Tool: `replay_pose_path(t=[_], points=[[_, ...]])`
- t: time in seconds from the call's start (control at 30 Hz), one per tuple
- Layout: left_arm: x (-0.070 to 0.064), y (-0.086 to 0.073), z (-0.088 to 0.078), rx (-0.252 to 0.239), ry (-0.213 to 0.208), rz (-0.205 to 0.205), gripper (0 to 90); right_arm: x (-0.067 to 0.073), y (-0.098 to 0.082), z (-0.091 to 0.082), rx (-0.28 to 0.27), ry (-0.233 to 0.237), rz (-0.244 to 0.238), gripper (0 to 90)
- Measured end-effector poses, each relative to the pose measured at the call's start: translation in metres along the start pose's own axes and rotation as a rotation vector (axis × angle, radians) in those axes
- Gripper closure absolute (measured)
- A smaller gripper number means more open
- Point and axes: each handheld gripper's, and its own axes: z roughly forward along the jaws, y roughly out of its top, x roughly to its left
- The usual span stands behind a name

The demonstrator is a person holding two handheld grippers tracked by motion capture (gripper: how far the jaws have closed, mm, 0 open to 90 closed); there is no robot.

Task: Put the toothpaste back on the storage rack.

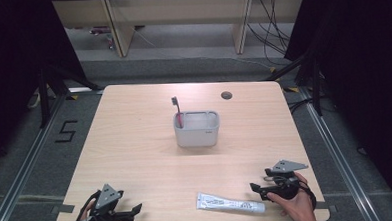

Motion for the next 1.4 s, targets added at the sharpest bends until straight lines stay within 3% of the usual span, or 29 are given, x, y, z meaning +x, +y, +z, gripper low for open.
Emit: replay_pose_path(t=[0.03,0.1,0.13,0.17,0.2,0.23,0.27,0.33,0.37,0.43,0.47,0.57,0.6,0.63,0.8,0.9,0.93,1.0,1.13,1.27,1.4], points=[[0.000,-0.001,-0.002,0.018,0.005,0.025,18.9,0.002,0.000,0.000,0.004,0.007,0.018,19.2],[0.000,-0.001,-0.003,0.030,0.011,0.048,18.9,0.004,0.002,-0.002,0.008,0.002,0.004,21.1],[-0.002,-0.001,-0.002,0.016,0.029,0.036,18.9,0.005,0.003,-0.003,0.006,0.005,0.002,22.9],[-0.003,-0.002,0.000,0.006,0.032,0.030,18.9,0.005,0.005,-0.005,0.004,0.003,-0.039,25.4],[-0.003,-0.001,-0.001,0.028,0.019,0.042,19.0,0.009,0.007,-0.009,0.019,0.014,-0.027,25.2],[-0.002,-0.001,-0.002,0.043,0.023,0.059,18.9,0.008,0.010,-0.009,0.010,0.023,-0.082,24.4],[-0.002,-0.001,-0.001,0.034,0.024,0.054,18.9,0.011,0.012,-0.010,0.018,0.042,-0.104,25.5],[-0.002,-0.001,-0.001,0.035,0.032,0.044,18.4,0.020,0.015,-0.013,0.035,0.053,-0.105,26.6],[-0.002,0.000,-0.002,0.043,0.032,0.044,18.0,0.020,0.017,-0.013,0.035,0.060,-0.134,27.6],[0.000,-0.001,-0.002,0.035,0.037,0.055,17.9,0.026,0.020,-0.015,0.039,0.073,-0.144,29.3],[-0.001,-0.001,-0.001,0.022,0.040,0.042,17.8,0.027,0.022,-0.016,0.034,0.076,-0.172,29.5],[-0.001,-0.001,-0.001,0.029,0.029,0.048,17.7,0.034,0.027,-0.018,0.025,0.085,-0.192,33.1],[-0.001,-0.001,-0.001,0.039,0.029,0.058,17.7,0.038,0.029,-0.019,0.026,0.099,-0.229,34.7],[-0.001,-0.001,0.000,0.038,0.031,0.060,17.7,0.040,0.030,-0.019,0.032,0.102,-0.223,35.0],[-0.002,-0.001,0.000,0.041,0.030,0.062,17.8,0.056,0.032,-0.014,0.080,0.154,-0.288,39.8],[-0.001,-0.001,0.000,0.047,0.029,0.065,17.9,0.063,0.032,-0.010,0.095,0.179,-0.311,41.7],[0.000,-0.001,-0.001,0.052,0.024,0.064,17.9,0.067,0.031,-0.010,0.115,0.182,-0.298,41.9],[0.000,-0.002,0.000,0.036,0.025,0.060,17.9,0.069,0.033,-0.008,0.142,0.199,-0.337,44.0],[-0.002,-0.002,0.001,0.021,0.028,0.047,18.1,0.077,0.034,-0.005,0.164,0.204,-0.371,47.0],[-0.001,-0.002,-0.001,0.049,0.025,0.055,18.1,0.085,0.035,0.001,0.214,0.223,-0.403,49.1],[-0.002,-0.002,0.001,0.024,0.025,0.043,18.1,0.088,0.037,0.009,0.250,0.236,-0.444,51.3]])
